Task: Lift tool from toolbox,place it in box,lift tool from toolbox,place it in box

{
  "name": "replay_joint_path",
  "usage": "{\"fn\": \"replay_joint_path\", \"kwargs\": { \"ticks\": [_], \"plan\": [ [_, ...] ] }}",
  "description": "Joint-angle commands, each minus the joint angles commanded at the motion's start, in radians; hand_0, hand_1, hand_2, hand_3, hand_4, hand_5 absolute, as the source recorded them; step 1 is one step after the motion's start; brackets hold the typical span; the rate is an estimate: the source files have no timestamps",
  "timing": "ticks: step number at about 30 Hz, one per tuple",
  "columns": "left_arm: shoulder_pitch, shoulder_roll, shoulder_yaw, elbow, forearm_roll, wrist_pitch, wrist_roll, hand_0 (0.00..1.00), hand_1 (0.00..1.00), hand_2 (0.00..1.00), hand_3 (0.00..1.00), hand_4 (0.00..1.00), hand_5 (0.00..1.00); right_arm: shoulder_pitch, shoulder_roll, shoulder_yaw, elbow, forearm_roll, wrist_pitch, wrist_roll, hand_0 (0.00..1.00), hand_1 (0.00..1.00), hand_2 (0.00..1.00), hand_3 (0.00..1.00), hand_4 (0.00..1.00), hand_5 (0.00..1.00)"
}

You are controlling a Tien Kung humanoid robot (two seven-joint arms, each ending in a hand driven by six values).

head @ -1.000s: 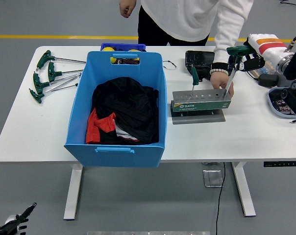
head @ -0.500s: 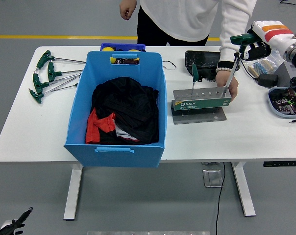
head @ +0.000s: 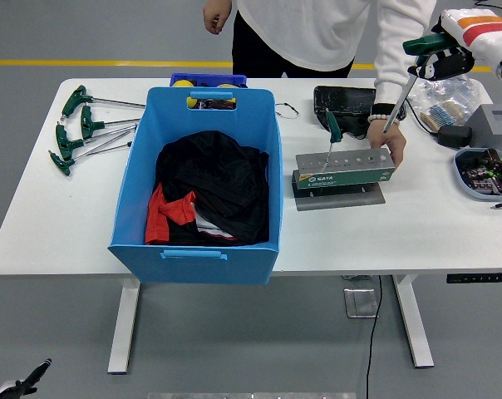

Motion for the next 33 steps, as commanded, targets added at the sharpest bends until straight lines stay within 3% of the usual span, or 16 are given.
{"fn": "replay_joint_path", "kwargs": {
  "ticks": [10,17,25,33],
  "plan": [
    [0.008,0.005,-0.01,0.0,0.009,-0.002,0.003,0.799,0.872,0.861,0.792,0.779,0.701,0.05,-0.048,-0.018,0.086,0.004,0.022,-0.009,0.002,0.002,0.002,0.002,0.673,0.002],
    [0.012,0.008,-0.018,0.0,0.02,-0.004,0.005,0.799,0.871,0.86,0.792,0.779,0.702,0.09,-0.07,0.026,0.212,-0.02,0.027,-0.016,0.002,0.002,0.002,0.002,0.675,0.002],
    [0.01,0.009,-0.028,0.0,0.045,-0.007,0.012,0.796,0.87,0.859,0.792,0.779,0.703,0.148,-0.035,0.045,0.356,-0.02,0.031,-0.024,0.002,0.002,0.002,0.002,0.677,0.002],
    [0.006,0.009,-0.07,0.0,0.105,-0.005,0.021,0.795,0.869,0.858,0.791,0.779,0.705,0.175,0.055,0.014,0.527,-0.029,-0.015,-0.052,0.002,0.002,0.002,0.002,0.677,0.002]
  ]
}}
